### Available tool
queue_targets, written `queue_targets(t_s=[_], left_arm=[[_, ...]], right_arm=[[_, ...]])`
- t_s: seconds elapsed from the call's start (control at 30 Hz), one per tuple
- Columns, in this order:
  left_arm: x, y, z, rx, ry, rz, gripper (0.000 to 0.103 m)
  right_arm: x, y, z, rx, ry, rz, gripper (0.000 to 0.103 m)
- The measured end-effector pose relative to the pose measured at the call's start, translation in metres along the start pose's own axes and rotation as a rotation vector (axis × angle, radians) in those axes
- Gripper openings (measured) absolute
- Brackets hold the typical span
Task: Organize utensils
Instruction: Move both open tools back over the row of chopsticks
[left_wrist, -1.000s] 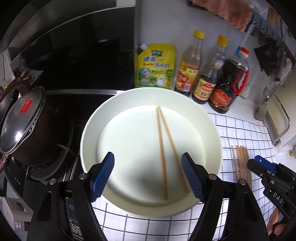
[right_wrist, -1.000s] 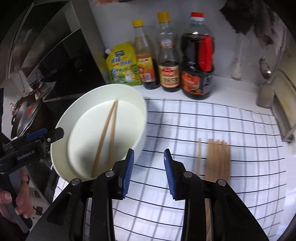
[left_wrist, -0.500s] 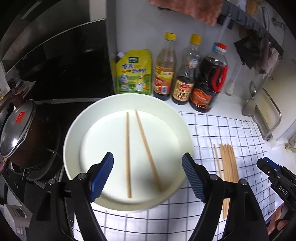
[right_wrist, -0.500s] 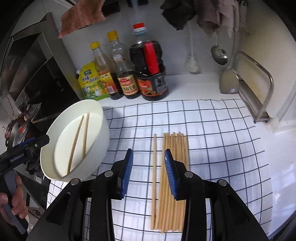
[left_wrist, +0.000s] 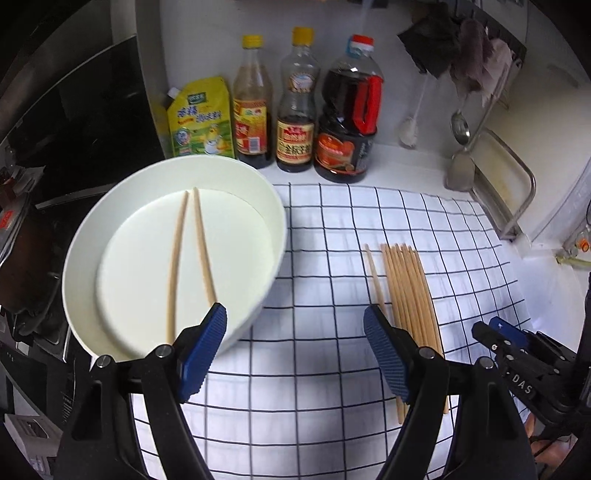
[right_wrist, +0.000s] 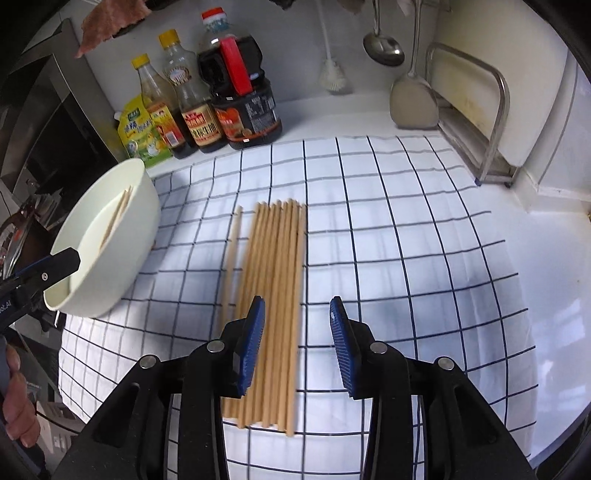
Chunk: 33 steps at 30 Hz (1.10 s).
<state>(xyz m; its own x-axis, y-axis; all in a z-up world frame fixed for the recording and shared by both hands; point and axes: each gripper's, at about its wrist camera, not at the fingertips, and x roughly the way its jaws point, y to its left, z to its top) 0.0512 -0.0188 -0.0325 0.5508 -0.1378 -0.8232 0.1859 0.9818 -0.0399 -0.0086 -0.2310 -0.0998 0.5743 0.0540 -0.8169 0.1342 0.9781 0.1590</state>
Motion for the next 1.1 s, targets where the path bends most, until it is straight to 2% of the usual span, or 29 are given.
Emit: queue_targets(t_s=[0.33,0.53,1.1], left_arm=[[0.023,-0.038,-0.02,0.027,0.034,-0.014,0.076],[0.035,-0.047,-0.03,0.04,0.056,-0.008,0.076],[0.064,-0.047,-0.04,0.017,0.115,-0.009,0.076]], right_arm=[[0.036,-0.02,-0.014,0.001,0.05,0.02,0.035],[0.047,-0.019,-0.017,-0.006,0.054,0.043,0.035],[0.058,-0.008,-0.018,-0.094,0.084,-0.038,0.035]])
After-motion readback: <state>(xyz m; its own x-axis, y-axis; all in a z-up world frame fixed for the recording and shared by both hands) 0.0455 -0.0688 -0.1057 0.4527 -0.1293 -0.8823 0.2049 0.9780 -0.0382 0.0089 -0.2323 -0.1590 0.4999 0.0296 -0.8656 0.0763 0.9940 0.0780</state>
